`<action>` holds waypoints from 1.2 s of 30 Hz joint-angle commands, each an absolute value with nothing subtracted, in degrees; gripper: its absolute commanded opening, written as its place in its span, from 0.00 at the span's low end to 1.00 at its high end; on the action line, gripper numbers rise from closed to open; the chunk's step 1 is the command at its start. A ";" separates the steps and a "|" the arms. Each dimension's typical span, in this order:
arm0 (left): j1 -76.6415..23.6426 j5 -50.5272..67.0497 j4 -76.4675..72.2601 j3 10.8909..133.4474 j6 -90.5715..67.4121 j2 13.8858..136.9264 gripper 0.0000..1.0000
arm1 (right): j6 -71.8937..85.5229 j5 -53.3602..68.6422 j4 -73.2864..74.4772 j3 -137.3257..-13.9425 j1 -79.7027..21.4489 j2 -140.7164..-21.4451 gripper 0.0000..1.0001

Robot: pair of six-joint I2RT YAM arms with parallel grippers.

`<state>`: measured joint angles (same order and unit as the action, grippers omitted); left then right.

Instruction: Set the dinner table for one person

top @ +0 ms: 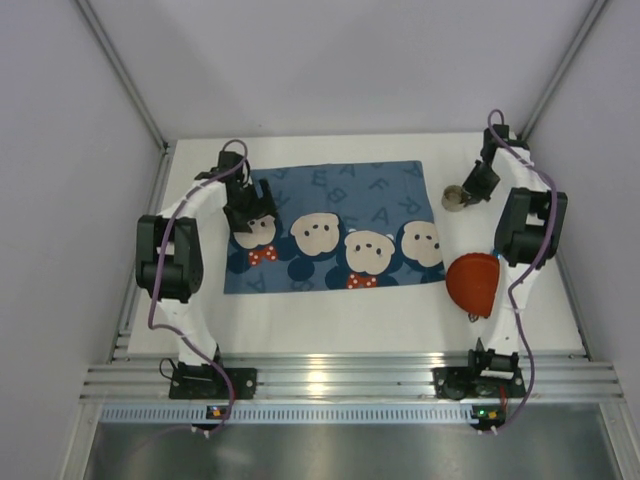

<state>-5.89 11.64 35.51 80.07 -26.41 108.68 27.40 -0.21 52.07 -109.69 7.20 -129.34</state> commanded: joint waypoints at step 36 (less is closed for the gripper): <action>-5.80 11.87 43.86 80.86 -25.22 103.01 0.96 | 30.59 0.18 49.04 -133.51 -11.16 -139.92 0.17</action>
<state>-5.67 11.99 41.54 80.71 -23.62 106.52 31.14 0.64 48.88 -133.10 -11.03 -143.44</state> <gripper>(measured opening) 0.961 0.129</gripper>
